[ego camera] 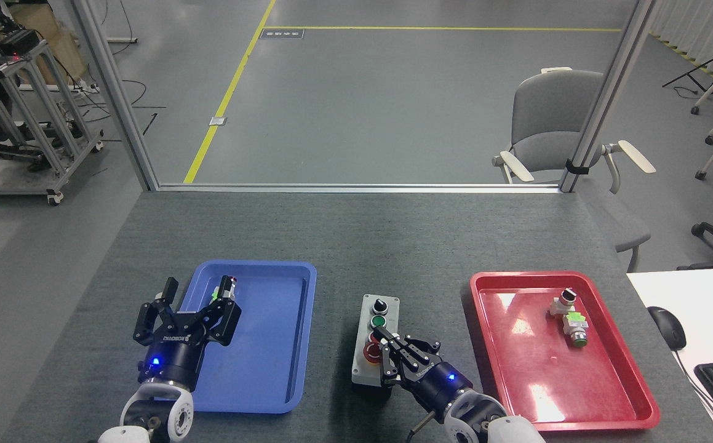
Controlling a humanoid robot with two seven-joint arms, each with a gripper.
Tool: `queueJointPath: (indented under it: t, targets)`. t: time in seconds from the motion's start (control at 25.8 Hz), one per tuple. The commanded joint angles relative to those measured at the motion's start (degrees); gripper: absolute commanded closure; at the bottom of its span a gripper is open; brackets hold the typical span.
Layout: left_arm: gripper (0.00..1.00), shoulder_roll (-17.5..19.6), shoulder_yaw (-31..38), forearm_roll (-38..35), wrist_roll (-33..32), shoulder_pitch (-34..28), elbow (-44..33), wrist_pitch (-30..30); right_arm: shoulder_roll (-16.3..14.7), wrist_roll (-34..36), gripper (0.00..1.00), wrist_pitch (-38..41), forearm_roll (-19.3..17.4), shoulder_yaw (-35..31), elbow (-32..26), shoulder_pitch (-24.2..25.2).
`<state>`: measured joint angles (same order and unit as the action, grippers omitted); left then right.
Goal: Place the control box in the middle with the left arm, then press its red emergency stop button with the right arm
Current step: 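Press the red emergency stop button with the right gripper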
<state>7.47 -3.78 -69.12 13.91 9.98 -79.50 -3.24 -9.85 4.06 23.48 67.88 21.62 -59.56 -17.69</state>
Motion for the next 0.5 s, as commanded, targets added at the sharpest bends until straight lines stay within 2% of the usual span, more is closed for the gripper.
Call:
queueJointPath:
  t: [0.0, 0.15, 0.35, 0.46]
  targets:
    - [0.01, -1.1, -0.2, -1.3, 1.5, -1.3, 2.6, -0.3, 0.1, -0.2, 1.0, 0.1, 0.2, 0.1, 0.4, 0.0]
    - [0.0, -2.8, -0.1, -0.2, 3.7, -0.8, 6.0, 0.3, 0.0, -0.3, 1.0, 0.1, 0.6, 0.4, 0.5, 0.0]
    - [0.0, -3.3, 0.0, -0.4, -3.4, -0.4, 6.3, 0.4, 0.1, -0.4, 1.0, 0.0, 1.9, 0.8, 1.4, 0.0]
    - [0.0, -3.3, 0.0, -0.4, -4.8, 0.0, 6.4, 0.4, 0.1, -0.3, 1.0, 0.1, 3.0, 0.9, 2.6, -0.1]
